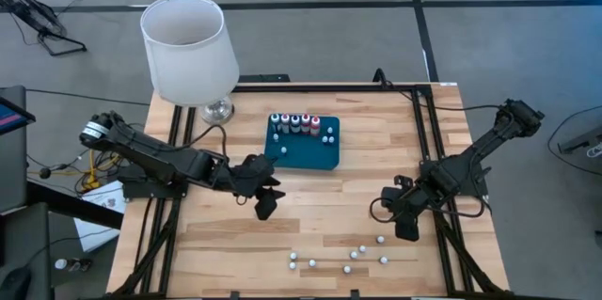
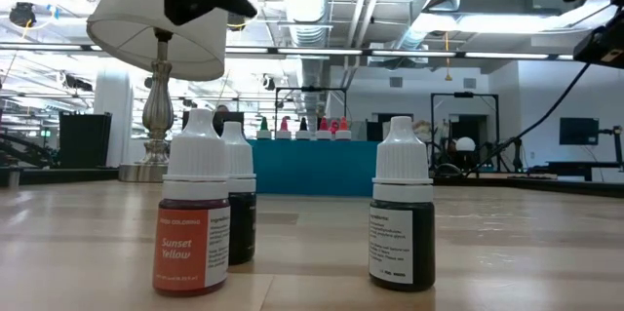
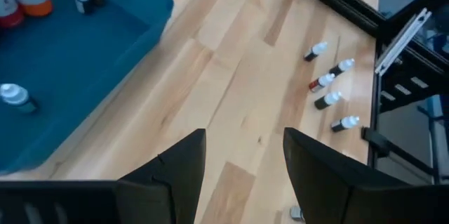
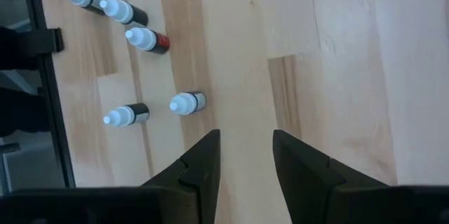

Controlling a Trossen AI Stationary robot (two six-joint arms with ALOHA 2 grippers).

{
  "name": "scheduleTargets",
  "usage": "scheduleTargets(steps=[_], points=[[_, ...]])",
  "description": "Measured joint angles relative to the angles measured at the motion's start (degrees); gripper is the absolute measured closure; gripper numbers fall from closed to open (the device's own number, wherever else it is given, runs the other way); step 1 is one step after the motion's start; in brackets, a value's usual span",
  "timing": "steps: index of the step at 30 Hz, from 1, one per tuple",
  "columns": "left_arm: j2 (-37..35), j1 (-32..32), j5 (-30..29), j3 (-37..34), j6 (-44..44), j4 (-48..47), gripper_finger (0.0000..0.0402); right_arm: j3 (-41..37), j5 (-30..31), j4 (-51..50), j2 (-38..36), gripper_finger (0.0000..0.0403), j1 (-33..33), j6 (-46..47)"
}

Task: Pick & Place food coloring
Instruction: Put the small black food coloring bottle into the bin

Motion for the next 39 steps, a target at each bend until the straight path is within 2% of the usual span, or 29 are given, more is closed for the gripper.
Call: scheduleTargets(steps=[26, 33, 39], points=[[0.44, -0.13, 1.53, -0.09, 1.39, 1.99, 0.0219, 0.0, -1.37, 4.02, 0.0, 0.0282, 0.13, 0.11], [0.44, -1.64, 4.44, -0.09, 6.34, 2.15, 0.022, 0.0, -2.1, 10.99, 0.0, 0.0282, 1.76, -4.48], [0.44, -4.75, 4.07, -0.09, 10.3, 1.16, 0.022, 0.0, -1.76, 17.91, 0.0, 0.0282, 4.75, -9.22]])
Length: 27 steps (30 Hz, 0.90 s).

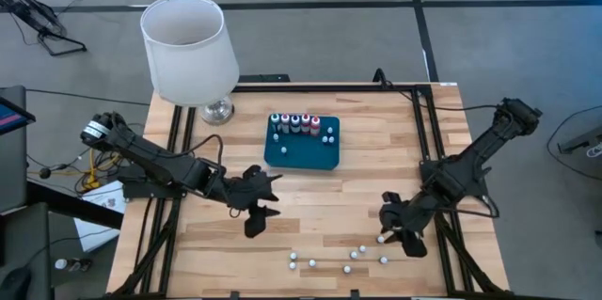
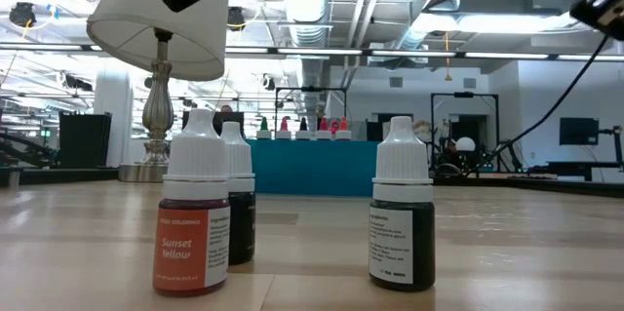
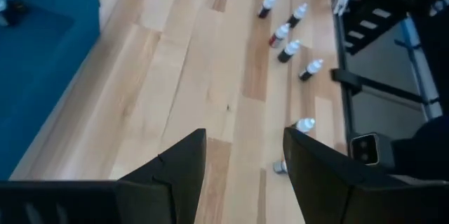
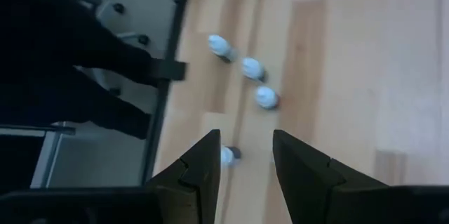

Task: Pick & Place food coloring
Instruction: Put the small black food coloring bottle into the bin

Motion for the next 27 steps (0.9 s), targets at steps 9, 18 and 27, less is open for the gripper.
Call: scheduleTargets(steps=[9, 18, 27], points=[[0.0, -0.06, -3.61, 0.0, -2.67, -1.7, 0.022, 0.02, 0.89, -0.32, 4.88, 0.0282, 0.76, -0.29], [0.0, -2.04, -5.07, 0.0, -4.23, -1.84, 0.0219, 0.0, 0.7, -0.07, 14.0, 0.0282, 1.04, 3.67], [0.0, -2.79, -5.97, 0.0, -5.09, -3.36, 0.0219, 0.0, 0.48, 0.11, 16.72, 0.0282, 1.25, 5.42]])
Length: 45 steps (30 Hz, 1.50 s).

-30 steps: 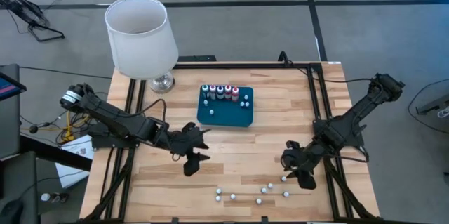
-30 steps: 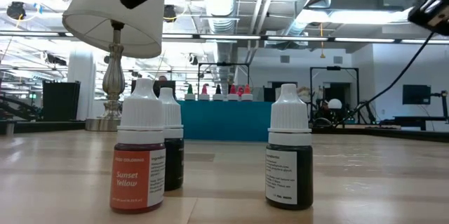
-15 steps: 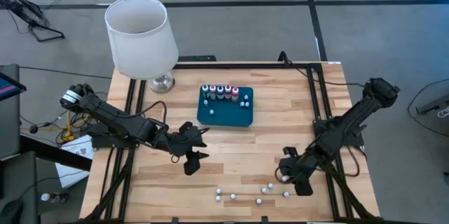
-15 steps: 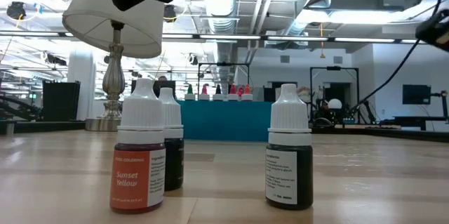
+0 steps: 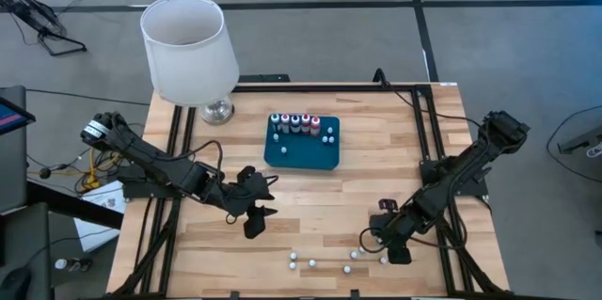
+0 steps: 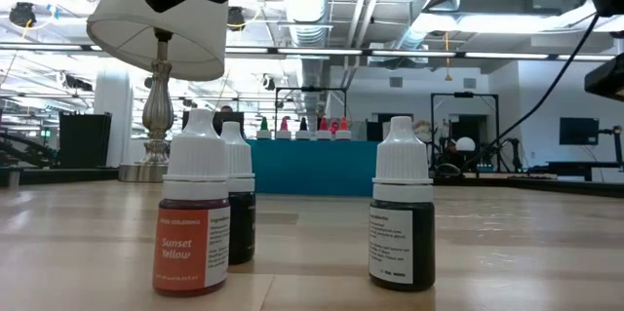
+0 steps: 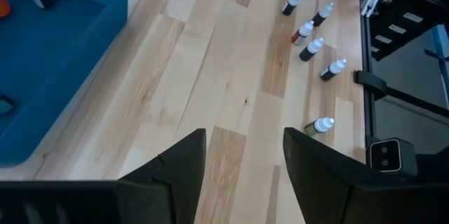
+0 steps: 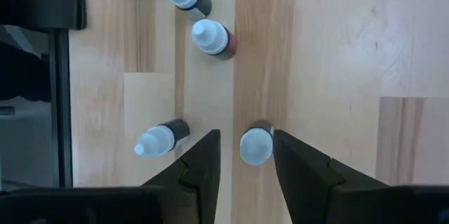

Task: Pick & Place food coloring
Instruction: Put the small black food coloring bottle into the bin

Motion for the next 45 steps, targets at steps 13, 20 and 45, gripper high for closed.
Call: scheduleTargets(steps=[13, 20, 45], points=[[0.0, -0.11, -0.15, 0.0, -0.28, -1.18, 0.0219, 0.0, -0.21, 0.09, 3.43, 0.0282, 1.05, -0.52], [0.0, -0.13, -0.26, 0.0, -0.6, -1.3, 0.0219, 0.0, 0.23, 0.0, 4.0, 0.0282, 1.63, 0.37], [0.0, -0.13, -0.82, 0.0, -0.55, -1.29, 0.0219, 0.0, 0.33, 1.54, 3.96, 0.0343, 1.52, 1.44]])
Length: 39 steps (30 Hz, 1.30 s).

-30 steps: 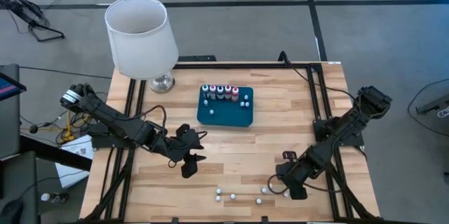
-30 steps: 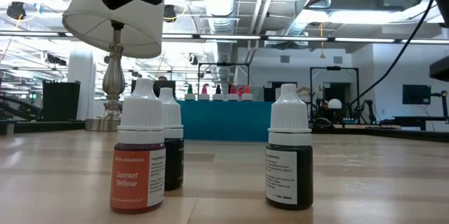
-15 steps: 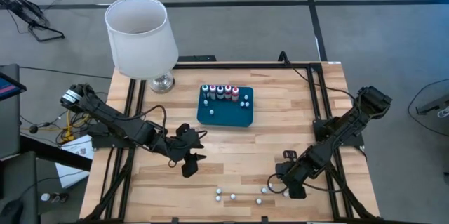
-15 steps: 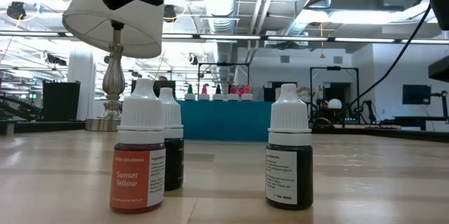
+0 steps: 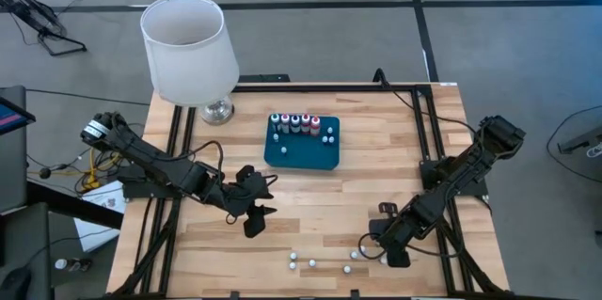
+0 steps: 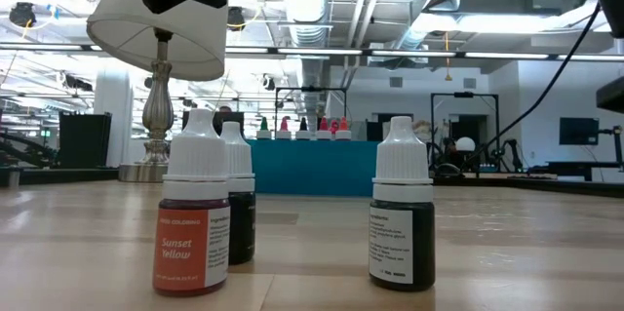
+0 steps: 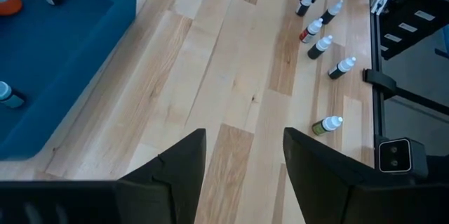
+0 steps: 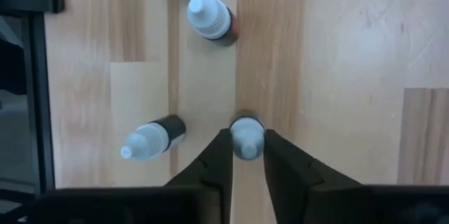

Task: Pick & Place food coloring
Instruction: Put the small black food coloring bottle into the bin

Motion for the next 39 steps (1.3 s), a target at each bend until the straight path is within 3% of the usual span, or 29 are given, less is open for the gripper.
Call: scheduleTargets(steps=[15, 25, 32, 39], points=[[0.0, 0.0, 0.02, 0.0, 0.02, -0.02, 0.022, 0.0, 0.56, -0.06, -0.48, 0.035, 0.0, 1.99], [-0.02, 0.0, -2.33, 0.04, 1.49, -3.13, 0.022, 0.02, 3.22, -2.59, -6.05, 0.0351, -2.16, 4.03], [-0.02, 0.0, -4.86, 0.04, 1.57, -7.11, 0.0219, 0.39, 4.12, -4.47, -11.17, 0.0351, -8.25, 1.25], [-0.02, 0.0, -5.15, 0.04, 1.6, -10.72, 0.0219, 8.05, 3.97, -15.12, -11.37, 0.0351, -17.51, -11.36]])
